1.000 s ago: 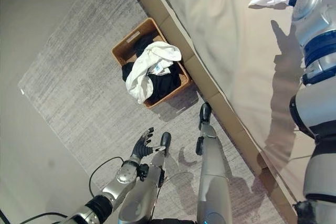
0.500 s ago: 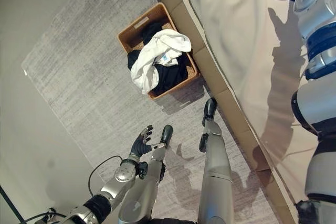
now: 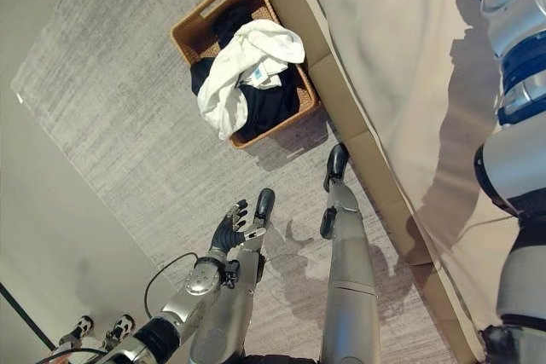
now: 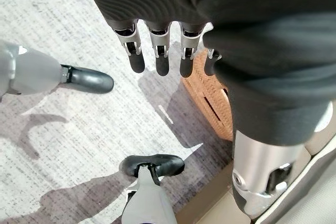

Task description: Pick up clothes into the bucket

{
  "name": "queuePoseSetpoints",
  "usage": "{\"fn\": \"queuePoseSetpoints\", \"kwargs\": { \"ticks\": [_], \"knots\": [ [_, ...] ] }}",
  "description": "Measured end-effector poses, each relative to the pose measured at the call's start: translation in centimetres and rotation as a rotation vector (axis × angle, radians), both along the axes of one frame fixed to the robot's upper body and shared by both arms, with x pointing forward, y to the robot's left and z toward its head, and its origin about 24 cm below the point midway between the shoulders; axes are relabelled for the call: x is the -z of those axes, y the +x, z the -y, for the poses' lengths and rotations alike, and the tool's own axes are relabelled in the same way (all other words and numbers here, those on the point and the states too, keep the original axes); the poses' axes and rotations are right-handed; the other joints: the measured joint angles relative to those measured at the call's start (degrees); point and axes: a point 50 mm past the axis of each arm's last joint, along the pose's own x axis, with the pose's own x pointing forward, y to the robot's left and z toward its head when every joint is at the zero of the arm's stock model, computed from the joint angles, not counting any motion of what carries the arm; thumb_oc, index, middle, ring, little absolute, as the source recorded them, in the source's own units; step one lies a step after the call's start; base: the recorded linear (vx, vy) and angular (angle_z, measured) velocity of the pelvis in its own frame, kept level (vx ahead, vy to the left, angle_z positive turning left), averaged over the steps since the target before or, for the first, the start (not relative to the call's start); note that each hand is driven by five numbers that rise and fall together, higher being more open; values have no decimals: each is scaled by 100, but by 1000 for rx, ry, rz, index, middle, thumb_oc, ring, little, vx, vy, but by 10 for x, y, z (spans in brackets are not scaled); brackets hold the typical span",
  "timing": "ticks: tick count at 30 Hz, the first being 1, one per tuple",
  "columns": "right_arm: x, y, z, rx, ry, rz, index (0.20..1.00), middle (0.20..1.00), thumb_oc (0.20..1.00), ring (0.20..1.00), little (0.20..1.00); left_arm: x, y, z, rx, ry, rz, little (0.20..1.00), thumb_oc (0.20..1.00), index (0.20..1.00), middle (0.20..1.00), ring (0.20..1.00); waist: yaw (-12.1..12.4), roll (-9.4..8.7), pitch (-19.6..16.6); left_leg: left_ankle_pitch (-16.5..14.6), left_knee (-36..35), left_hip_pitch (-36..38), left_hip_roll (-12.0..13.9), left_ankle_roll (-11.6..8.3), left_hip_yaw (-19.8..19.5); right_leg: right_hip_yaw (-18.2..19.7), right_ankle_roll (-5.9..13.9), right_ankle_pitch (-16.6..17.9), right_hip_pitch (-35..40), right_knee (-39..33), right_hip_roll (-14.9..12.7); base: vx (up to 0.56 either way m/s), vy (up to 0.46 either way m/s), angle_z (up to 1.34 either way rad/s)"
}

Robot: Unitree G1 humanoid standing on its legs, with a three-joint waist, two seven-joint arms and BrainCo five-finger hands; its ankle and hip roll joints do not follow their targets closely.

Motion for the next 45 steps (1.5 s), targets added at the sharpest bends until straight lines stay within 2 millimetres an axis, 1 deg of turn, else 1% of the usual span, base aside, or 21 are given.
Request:
{"fn": "queuePoseSetpoints", "kwargs": {
  "ticks": [1,2,7,10,12,18,20,21,24,25,28,29,30,31,32,38,39,41,42,44,45],
  "knots": [
    [-6,-3,-2,0,-11,13,200,200,200,200,200,-2,1,-1,-9,-12,7,1000,1000,1000,1000,1000,4,-7,1,9,1,-105,3,-16,0,-10,-66,54,-111,12,-2,17,-30,1],
    [-12,-5,-4,0,-20,26,200,200,200,200,200,-3,2,-1,-17,-29,7,1000,1000,1000,1000,1000,5,-12,4,17,-4,-190,10,-29,-1,-18,-85,67,-204,27,-1,0,0,0],
    [-23,-11,-4,6,-25,63,200,200,200,200,200,-10,4,-1,-25,-61,34,1000,1000,1000,1000,1000,-11,-17,6,45,-89,-191,42,-76,-9,-50,-86,66,-239,34,0,0,0,0],
    [-25,-12,-6,1,-32,73,200,200,200,200,200,-16,6,2,-18,-77,61,1000,1000,1000,1000,1000,-10,-27,1,50,-102,-219,44,-84,-13,-67,-85,66,-263,35,-16,-1,4,2],
    [-26,-13,-7,1,-33,98,200,200,200,200,200,-21,7,3,-18,-88,85,1000,1000,1000,1000,1000,-23,-31,-1,86,-99,-325,42,-142,-27,-98,-85,66,-342,37,-43,-9,26,9],
    [-30,-17,-8,-13,-47,134,200,200,200,200,200,-21,8,-1,-34,-81,86,1000,1000,1000,1000,1000,-30,-46,1,106,-112,-392,49,-164,-90,-159,-85,68,-384,46,-78,-15,19,5],
    [-34,-19,-12,-41,-46,166,200,200,200,200,200,-22,8,-4,-37,-72,89,1000,1000,1000,1000,1000,-82,-99,29,108,-108,-375,41,-166,-97,-164,-85,69,-377,77,-101,-46,51,3],
    [-37,-20,-21,-76,-53,192,200,200,200,200,200,-21,9,-8,-49,-57,87,1000,1000,1000,1000,1000,-165,-153,40,108,-92,-372,32,-166,-108,-165,-85,69,-375,100,-110,-39,31,3],
    [-38,-22,-20,-81,-53,218,200,200,200,200,200,-21,12,-11,-57,-42,89,1000,1000,1000,1000,1000,-195,-255,66,111,-88,-270,27,-170,-123,-175,-97,81,-271,106,-121,-59,74,3],
    [-39,-23,-20,-81,-53,229,200,200,200,200,200,-22,14,-11,-64,-36,91,1000,1000,1000,1000,1000,-249,-280,80,110,-78,-173,21,-168,-136,-189,-96,81,-160,87,-126,-69,110,4],
    [-41,-24,-35,-141,-77,274,200,200,200,200,200,-21,17,-17,-90,-15,87,1000,1000,1000,1000,1000,-331,-357,90,72,98,95,-29,-195,-138,-189,-80,69,247,10,-137,-123,133,3],
    [-42,-25,-35,-141,-80,283,200,200,200,200,200,-22,19,-16,-85,-11,93,1000,1000,1000,1000,1000,-330,-385,92,46,196,227,-72,-214,-134,-179,-57,127,411,-15,-125,-146,118,-6],
    [-42,-25,-35,-141,-80,282,200,200,200,200,200,-22,19,-16,-82,-5,94,1000,1000,1000,1000,1000,-321,-392,94,-20,303,250,-75,-185,-108,-116,38,77,510,-35,-119,-46,78,-10],
    [-42,-25,-36,-143,-80,286,200,200,200,200,200,-22,19,-17,-79,0,101,1000,1000,1000,1000,1000,-310,-406,84,-50,334,346,-89,-199,-89,-133,1,161,614,-62,-114,-71,103,-7],
    [-43,-26,-37,-151,-84,294,200,200,200,200,200,-23,19,-20,-74,22,109,1000,1000,1000,1000,1000,-379,-418,90,-98,467,455,-113,-155,-56,-126,21,209,831,-160,-105,-66,97,-10],
    [-42,-25,-44,-178,-88,307,200,200,200,200,200,-22,18,-38,-92,72,107,1000,1000,1000,1000,1000,-357,-528,84,-187,631,1003,-159,-100,180,86,310,443,1618,-734,31,-54,82,-17],
    [-41,-24,-44,-176,-88,302,200,200,200,200,200,-21,18,-42,-105,73,105,1000,1000,1000,1000,1000,-375,-535,89,-196,637,1208,-161,-86,180,87,357,496,1869,-860,55,-23,100,-14],
    [-35,-20,-43,-174,-87,284,200,200,200,200,200,-19,15,-47,-111,80,97,1000,1000,1000,1000,1000,-377,-556,101,-264,620,1627,-133,2,200,98,359,496,2311,-954,100,-13,66,-11],
    [-33,-20,-42,-180,-79,285,200,200,200,200,200,-20,14,-50,-109,86,99,1000,1000,1000,1000,1000,-396,-558,99,-276,626,1843,-128,-4,209,99,363,495,2547,-1006,136,69,80,-16],
    [-34,-21,-44,-197,-71,301,200,200,200,200,200,-22,9,-57,-101,95,113,1000,1000,1000,1000,1000,-498,-647,48,-351,645,2241,-99,79,312,134,393,447,2997,-1141,173,99,66,-18],
    [-34,-23,-43,-206,-61,315,200,200,200,200,200,-24,8,-62,-99,95,119,1000,1000,1000,1000,1000,-491,-687,29,-382,635,2438,-87,99,342,169,423,466,3222,-1264,200,75,54,-20]
  ]
}}
